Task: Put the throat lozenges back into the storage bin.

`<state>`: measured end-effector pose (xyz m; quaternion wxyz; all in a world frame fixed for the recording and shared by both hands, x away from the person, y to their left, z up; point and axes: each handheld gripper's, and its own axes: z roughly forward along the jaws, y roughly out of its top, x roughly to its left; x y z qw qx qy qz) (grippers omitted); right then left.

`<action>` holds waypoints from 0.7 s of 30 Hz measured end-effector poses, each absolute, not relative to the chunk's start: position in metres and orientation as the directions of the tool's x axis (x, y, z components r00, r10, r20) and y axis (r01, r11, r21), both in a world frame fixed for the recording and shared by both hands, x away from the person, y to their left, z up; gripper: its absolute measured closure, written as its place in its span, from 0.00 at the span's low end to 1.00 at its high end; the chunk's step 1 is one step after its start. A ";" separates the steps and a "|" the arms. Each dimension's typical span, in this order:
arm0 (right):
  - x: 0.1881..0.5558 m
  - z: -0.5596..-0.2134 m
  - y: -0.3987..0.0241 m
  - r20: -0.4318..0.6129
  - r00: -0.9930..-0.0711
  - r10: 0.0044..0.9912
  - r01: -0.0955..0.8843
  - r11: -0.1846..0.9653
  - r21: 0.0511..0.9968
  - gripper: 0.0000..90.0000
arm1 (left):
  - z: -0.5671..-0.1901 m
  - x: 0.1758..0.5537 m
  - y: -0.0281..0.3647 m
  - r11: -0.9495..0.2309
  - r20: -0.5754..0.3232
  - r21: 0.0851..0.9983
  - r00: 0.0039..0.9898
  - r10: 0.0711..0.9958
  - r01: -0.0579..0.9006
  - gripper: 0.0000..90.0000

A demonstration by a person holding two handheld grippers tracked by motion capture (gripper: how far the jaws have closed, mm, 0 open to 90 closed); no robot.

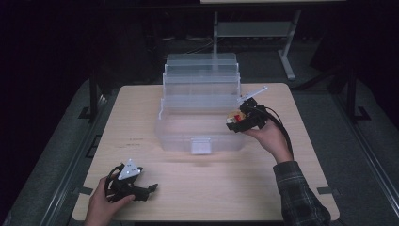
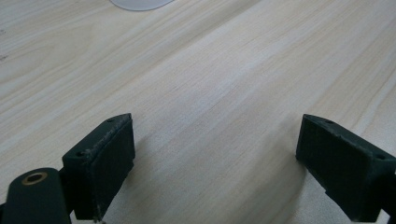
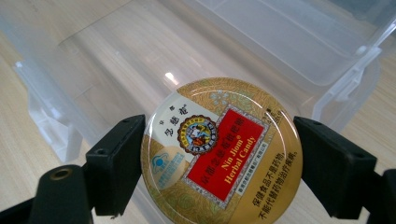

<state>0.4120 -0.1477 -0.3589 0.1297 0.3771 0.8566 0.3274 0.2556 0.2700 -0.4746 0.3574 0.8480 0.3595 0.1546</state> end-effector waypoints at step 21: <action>0.418 -0.368 -0.142 0.045 -0.686 0.726 0.588 0.517 0.621 0.20 | -0.475 0.256 0.270 -0.486 0.005 0.717 0.693 0.720 0.499 0.12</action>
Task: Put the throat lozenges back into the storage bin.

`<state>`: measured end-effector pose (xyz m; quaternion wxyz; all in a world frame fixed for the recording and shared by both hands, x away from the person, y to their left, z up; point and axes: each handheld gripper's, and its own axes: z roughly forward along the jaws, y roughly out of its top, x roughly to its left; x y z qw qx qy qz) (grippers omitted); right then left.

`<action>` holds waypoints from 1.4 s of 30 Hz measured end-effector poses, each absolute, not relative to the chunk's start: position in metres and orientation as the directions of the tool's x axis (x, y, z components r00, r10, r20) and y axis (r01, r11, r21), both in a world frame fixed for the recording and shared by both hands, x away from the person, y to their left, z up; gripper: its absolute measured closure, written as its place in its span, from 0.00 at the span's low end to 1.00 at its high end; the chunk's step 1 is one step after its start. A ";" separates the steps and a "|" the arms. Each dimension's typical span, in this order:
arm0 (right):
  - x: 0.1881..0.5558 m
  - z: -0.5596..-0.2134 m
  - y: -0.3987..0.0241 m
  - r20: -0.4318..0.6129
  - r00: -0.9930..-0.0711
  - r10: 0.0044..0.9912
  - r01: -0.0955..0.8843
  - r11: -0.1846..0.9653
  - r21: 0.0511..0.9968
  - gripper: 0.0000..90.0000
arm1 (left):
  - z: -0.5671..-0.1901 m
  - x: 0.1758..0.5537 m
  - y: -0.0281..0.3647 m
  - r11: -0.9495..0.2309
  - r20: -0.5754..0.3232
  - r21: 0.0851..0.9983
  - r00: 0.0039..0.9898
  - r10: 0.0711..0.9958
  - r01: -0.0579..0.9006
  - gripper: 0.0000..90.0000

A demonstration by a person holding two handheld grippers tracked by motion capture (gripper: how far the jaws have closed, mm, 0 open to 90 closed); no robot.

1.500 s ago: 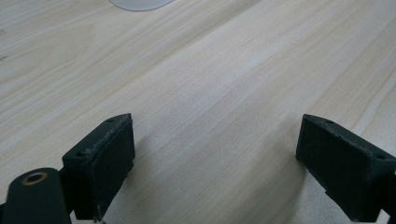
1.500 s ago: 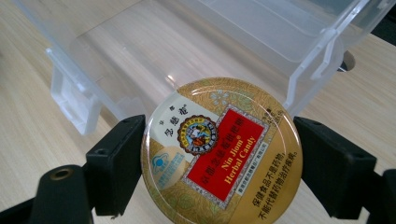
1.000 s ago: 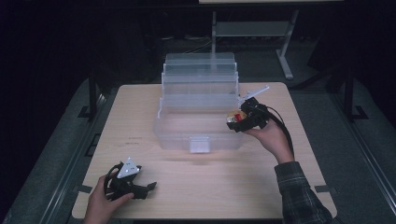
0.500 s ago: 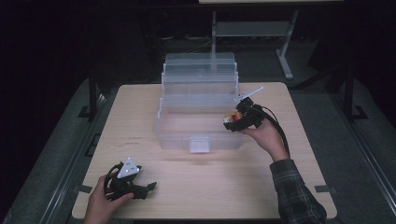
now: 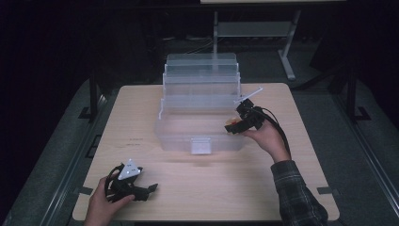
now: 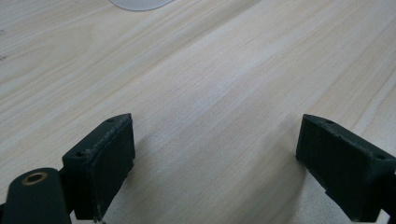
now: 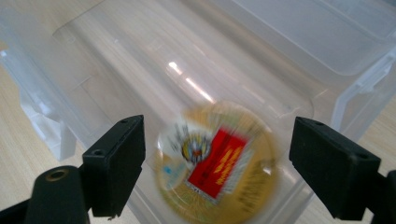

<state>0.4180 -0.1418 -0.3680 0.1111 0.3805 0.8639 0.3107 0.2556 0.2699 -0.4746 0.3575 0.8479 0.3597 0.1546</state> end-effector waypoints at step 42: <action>0.378 -0.355 -0.189 0.031 -0.646 0.763 0.575 0.460 0.676 0.15 | -0.475 0.255 0.270 -0.483 0.004 0.718 0.692 0.722 0.501 0.12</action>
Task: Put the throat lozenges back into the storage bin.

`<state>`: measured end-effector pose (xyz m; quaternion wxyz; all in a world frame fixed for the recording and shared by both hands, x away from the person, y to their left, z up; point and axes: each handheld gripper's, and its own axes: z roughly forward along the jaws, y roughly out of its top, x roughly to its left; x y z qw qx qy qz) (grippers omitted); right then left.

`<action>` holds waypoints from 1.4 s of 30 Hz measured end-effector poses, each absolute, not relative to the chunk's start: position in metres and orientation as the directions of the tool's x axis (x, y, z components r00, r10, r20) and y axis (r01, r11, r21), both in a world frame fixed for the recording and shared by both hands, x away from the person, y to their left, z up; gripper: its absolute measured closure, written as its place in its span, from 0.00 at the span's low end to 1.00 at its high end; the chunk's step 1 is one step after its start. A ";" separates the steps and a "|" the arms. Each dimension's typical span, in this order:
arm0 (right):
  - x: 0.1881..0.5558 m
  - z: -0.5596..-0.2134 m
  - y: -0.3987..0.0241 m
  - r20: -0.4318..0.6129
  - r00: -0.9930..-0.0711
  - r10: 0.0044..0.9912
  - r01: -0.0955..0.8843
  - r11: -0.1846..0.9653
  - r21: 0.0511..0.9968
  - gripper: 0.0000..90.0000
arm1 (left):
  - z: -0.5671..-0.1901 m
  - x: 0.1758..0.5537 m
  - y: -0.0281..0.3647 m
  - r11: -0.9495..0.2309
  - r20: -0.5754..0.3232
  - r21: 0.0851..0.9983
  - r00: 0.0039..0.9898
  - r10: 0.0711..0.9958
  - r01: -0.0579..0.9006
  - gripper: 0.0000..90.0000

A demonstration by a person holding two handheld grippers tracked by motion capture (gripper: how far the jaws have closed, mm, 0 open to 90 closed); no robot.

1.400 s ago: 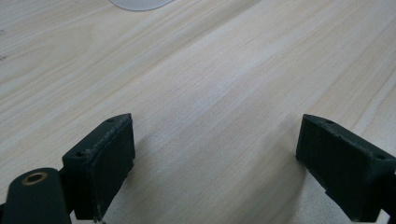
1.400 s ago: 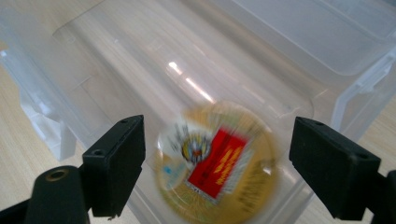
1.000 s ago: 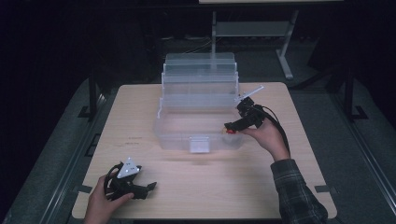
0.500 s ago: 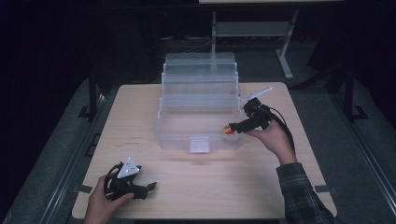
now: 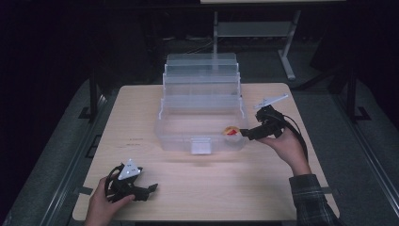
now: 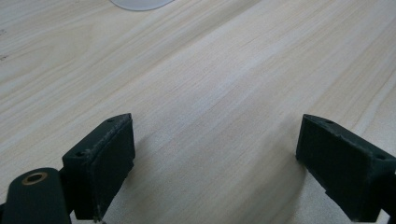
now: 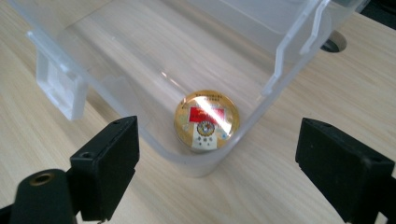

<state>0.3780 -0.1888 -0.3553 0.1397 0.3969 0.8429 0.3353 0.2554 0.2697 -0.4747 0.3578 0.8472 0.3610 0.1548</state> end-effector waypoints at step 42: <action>0.304 -0.429 -0.251 0.048 -0.559 0.828 0.655 0.406 0.638 0.04 | -0.475 0.255 0.269 -0.479 0.004 0.721 0.688 0.726 0.501 0.12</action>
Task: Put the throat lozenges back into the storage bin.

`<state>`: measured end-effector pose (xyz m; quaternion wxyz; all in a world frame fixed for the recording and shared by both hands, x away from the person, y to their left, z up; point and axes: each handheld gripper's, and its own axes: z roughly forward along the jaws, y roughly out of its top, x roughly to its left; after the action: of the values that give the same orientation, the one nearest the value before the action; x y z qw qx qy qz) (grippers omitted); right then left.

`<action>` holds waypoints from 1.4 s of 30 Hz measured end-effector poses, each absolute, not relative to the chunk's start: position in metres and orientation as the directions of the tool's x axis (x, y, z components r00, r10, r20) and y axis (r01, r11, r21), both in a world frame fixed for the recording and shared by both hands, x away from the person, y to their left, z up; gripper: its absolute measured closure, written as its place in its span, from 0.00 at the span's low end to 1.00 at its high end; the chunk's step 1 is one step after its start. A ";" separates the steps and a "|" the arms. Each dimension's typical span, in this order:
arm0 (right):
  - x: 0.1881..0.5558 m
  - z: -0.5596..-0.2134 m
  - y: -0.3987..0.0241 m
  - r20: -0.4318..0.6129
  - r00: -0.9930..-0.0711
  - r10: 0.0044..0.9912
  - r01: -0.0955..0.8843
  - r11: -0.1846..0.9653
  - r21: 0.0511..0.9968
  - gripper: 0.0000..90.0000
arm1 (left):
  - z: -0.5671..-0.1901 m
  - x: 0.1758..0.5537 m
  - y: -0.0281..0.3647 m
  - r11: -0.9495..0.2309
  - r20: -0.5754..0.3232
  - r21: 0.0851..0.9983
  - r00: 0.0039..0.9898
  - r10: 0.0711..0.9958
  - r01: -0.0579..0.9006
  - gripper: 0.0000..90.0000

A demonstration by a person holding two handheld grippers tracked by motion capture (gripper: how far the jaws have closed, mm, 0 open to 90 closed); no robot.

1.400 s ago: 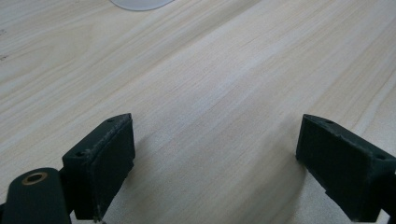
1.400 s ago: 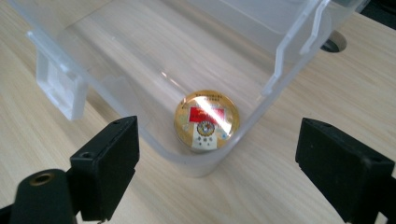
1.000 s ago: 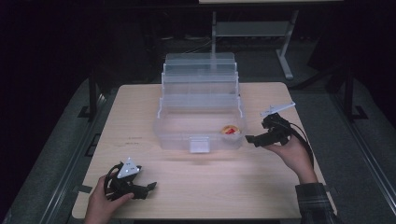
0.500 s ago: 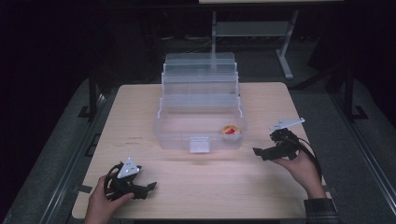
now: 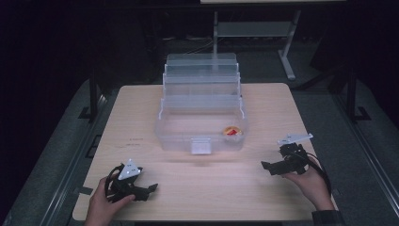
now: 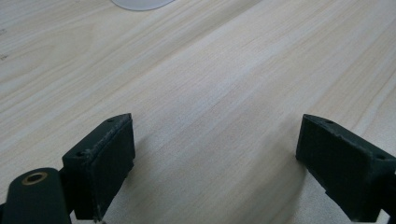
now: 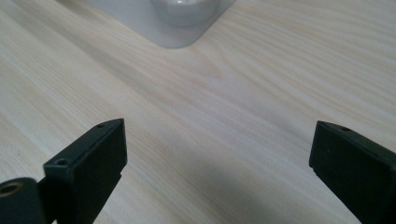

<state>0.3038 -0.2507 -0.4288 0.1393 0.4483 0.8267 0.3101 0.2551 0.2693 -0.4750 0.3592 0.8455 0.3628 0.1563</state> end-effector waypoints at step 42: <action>0.267 -0.484 -0.272 0.029 -0.476 0.879 0.640 0.323 0.697 0.00 | -0.475 0.255 0.270 -0.483 0.006 0.718 0.690 0.724 0.501 0.12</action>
<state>0.2667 -0.2722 -0.4835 0.1812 0.4790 0.7929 0.3302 0.2552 0.2696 -0.4748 0.3571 0.8469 0.3617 0.1563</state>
